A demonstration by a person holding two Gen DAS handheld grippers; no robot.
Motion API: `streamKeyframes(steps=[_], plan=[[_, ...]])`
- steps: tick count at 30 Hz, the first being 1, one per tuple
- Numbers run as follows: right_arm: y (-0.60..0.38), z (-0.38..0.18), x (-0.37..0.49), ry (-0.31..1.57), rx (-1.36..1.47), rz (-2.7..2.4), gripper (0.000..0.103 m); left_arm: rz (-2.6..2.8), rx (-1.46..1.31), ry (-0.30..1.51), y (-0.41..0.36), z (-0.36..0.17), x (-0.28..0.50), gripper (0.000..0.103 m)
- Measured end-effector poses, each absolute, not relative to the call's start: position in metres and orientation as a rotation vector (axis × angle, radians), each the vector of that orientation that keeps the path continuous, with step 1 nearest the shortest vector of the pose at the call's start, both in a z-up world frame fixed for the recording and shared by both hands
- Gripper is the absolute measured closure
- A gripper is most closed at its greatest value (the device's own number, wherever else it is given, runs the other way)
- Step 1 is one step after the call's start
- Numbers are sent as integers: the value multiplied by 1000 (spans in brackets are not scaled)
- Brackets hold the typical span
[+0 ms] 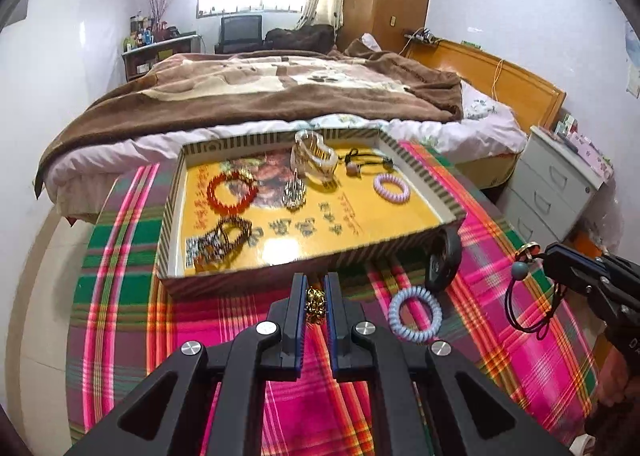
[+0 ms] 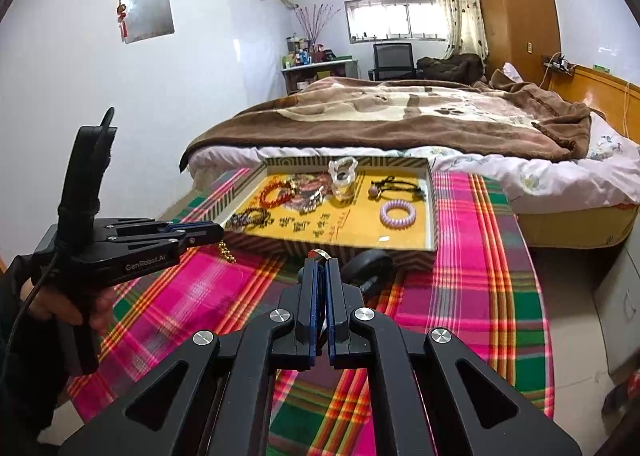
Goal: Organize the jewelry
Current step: 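Carry the gold brooch and black cord hair tie over the box lid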
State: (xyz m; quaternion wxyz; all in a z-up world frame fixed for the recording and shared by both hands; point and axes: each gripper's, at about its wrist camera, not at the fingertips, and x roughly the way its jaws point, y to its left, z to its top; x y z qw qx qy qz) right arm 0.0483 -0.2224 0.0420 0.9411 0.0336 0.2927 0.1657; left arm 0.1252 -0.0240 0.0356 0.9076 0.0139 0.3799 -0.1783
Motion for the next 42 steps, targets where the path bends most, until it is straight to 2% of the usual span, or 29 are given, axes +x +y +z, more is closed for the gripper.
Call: streamKeyframes(steps=[10,23,32,42], plan=[[-222,63,74,564,61,348,100,-385,-22,741,-21,59,151,94],[-232,60,126,613,76,340,100,-425,-71,746,-29,70,193,94],[-247,40,182,704,107,363,100,-451,-118,795,-50,43,231,94],[-247,-13,236,880,129,430,100,-460,-94,917,-69,-12,251,94]])
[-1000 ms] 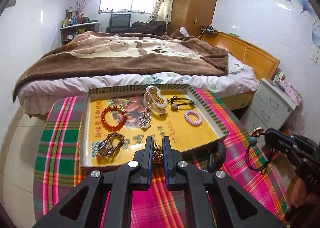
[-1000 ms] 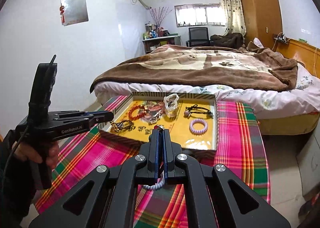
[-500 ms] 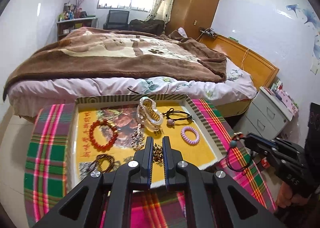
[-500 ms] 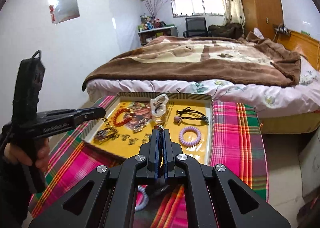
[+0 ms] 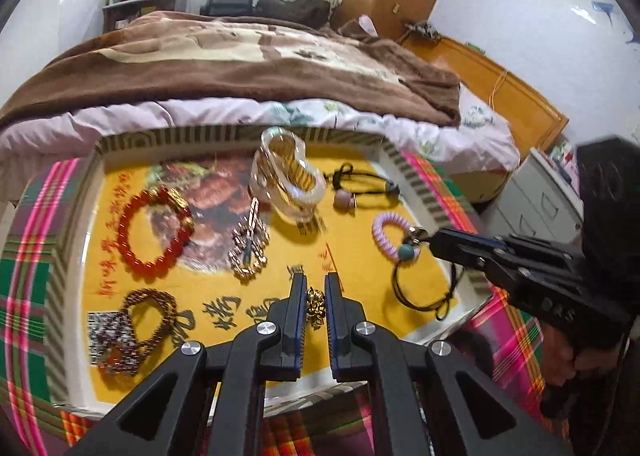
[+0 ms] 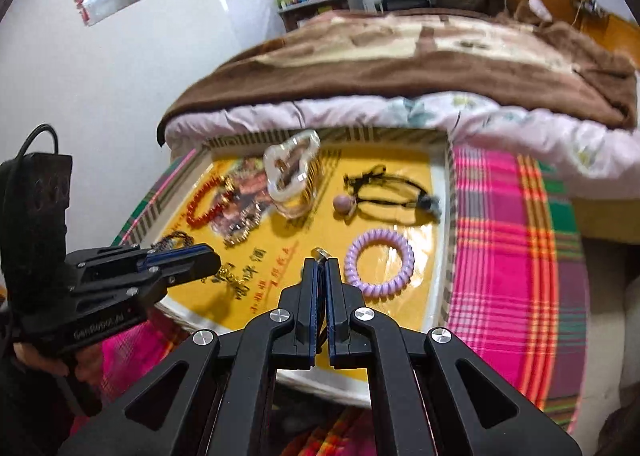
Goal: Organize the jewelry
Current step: 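Carry the gold brooch and black cord hair tie over the box lid, then lower both pieces onto the box lid and open both tools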
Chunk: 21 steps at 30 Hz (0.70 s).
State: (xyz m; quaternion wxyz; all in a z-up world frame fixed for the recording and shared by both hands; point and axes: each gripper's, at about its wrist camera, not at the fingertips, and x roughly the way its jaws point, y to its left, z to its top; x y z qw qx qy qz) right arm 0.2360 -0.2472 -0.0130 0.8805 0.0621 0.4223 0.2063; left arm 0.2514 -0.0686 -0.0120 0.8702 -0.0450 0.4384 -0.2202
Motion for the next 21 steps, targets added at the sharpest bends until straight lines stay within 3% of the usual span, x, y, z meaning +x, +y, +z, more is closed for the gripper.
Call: streamKeyframes(steps=[17,20,21], plan=[[-241,-33,240,932,22,418,99,-434,-67,975,-77,-32,256,93],[-237,-32,236,926,-15,410,99,-428,-55,977,-80,-31,254,85],[-236,-32,235,923,-18,408,96,-425,-52,975,-79,-30,254,76]])
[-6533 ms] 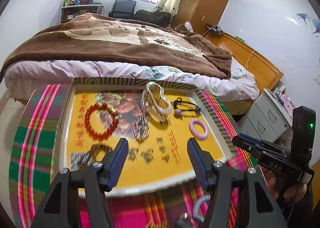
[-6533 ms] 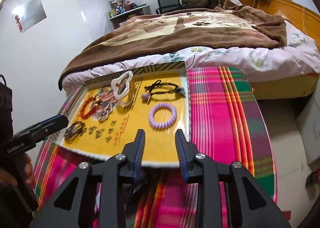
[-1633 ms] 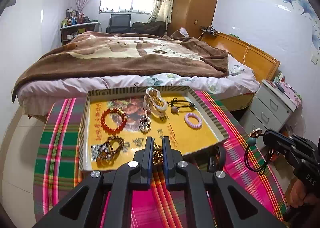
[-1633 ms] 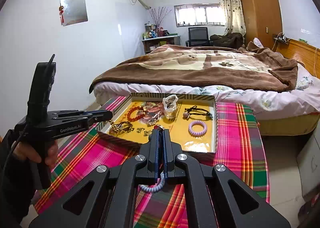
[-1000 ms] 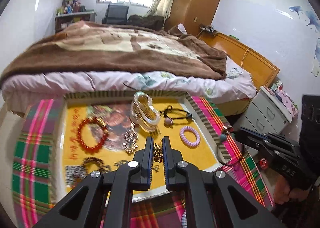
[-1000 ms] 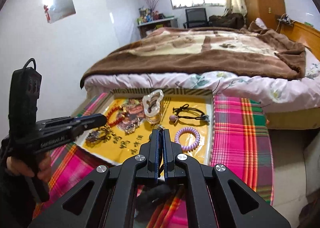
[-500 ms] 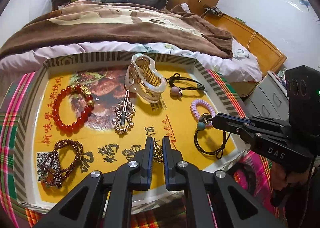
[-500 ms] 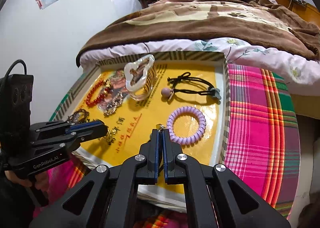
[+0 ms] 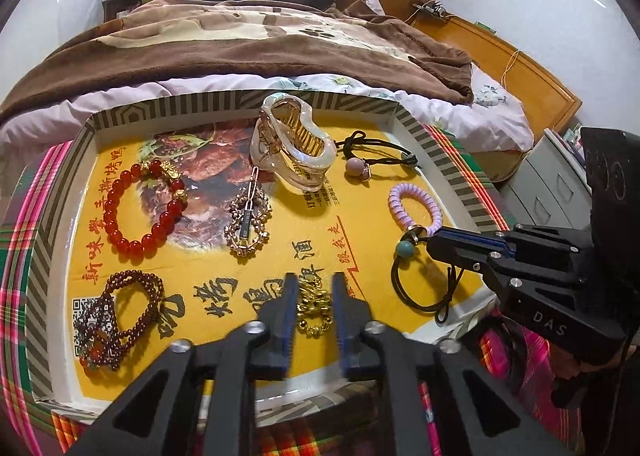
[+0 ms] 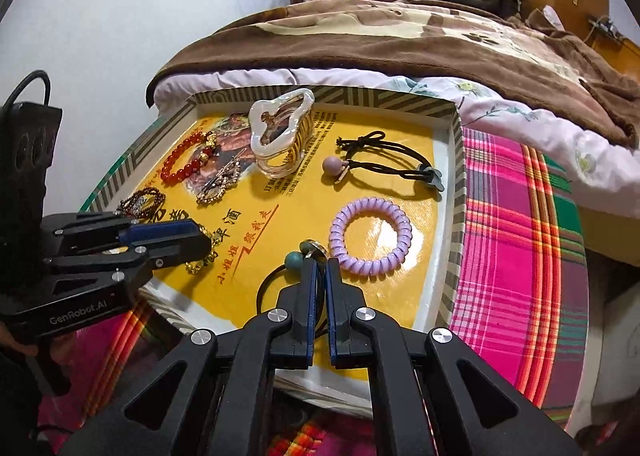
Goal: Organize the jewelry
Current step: 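Lower both pieces onto the box lid and open both tools, then withdraw both open tools back toward the cloth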
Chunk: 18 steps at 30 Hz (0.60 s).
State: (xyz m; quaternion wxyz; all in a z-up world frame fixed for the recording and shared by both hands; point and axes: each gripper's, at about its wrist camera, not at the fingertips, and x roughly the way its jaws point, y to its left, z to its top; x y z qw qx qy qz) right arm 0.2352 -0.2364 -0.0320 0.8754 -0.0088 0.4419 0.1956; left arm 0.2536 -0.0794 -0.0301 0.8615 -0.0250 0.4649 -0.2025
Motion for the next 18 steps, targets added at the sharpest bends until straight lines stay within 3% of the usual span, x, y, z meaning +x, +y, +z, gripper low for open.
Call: streamKeyframes(steps=[1,3,11,18], plan=[[-236,-32,234,919,-19,405,94,-418,-45,970,-80,-29,253,64],[-237,-31,234,918,-19,396,92,-414,-39,963,-80,-27,250,53],[-239,-21,227,892,-5,385,86,-405,-40,951,-76,-18,244,49],[-241,-10,215,859,3,378,71,-385,-29,922,-72,-4,230,40]])
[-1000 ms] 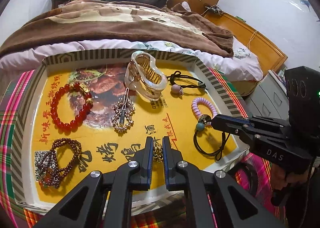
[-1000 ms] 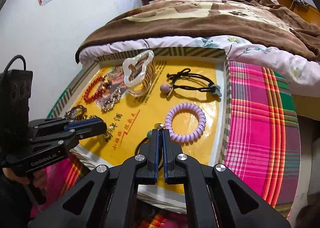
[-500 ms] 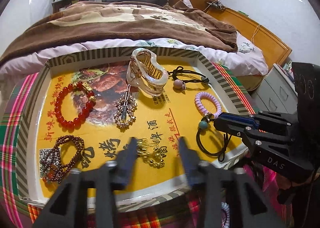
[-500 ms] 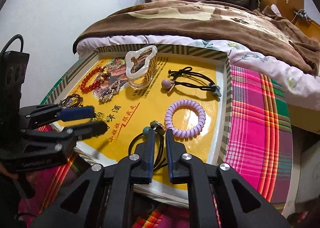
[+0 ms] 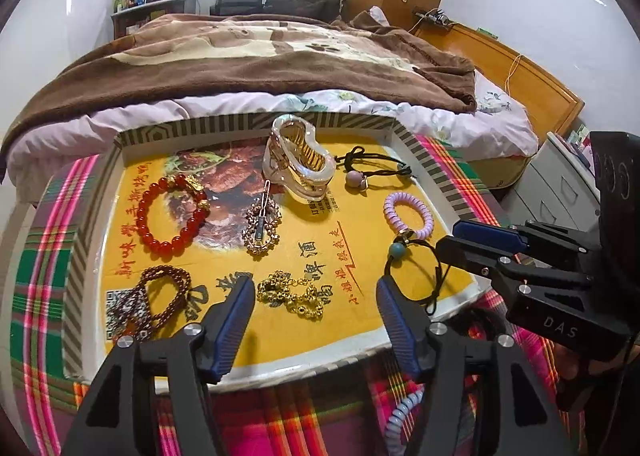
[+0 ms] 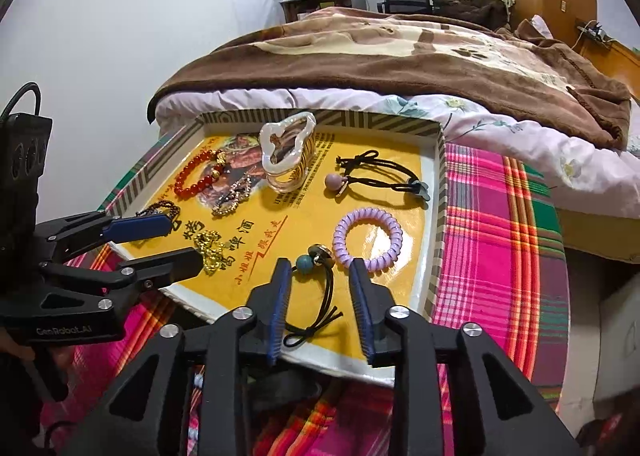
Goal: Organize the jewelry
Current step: 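Withdraw both open tools back toward the cloth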
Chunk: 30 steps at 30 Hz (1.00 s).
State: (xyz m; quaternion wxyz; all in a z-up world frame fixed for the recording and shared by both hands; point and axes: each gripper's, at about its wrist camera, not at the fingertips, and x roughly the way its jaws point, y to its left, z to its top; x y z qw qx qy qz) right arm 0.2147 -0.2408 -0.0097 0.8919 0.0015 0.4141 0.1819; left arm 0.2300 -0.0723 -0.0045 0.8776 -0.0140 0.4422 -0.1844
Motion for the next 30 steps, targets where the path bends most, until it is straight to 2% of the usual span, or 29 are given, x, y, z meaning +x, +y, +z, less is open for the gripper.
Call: streamKeyframes(steps=[4,8,14,16,20,24,30], plan=[[-243,0,203,829,28,375,70,-365,-25,908,-69,6,218,36],[-244,8,188,795,34,366,62,-357,-33,883,-64,16,199,34],[-248,14,162,765,63,330,61,-322,-39,859,-55,25,172,32],[-251,15,154,761,82,308,61,-301,-27,844,-54,26,162,26],[-258,14,141,760,120,285,60,-259,-16,825,-47,27,147,25],[-260,10,129,764,141,266,52,-232,3,813,-43,28,134,24],[-258,4,113,770,161,242,49,-199,14,795,-36,27,116,22]])
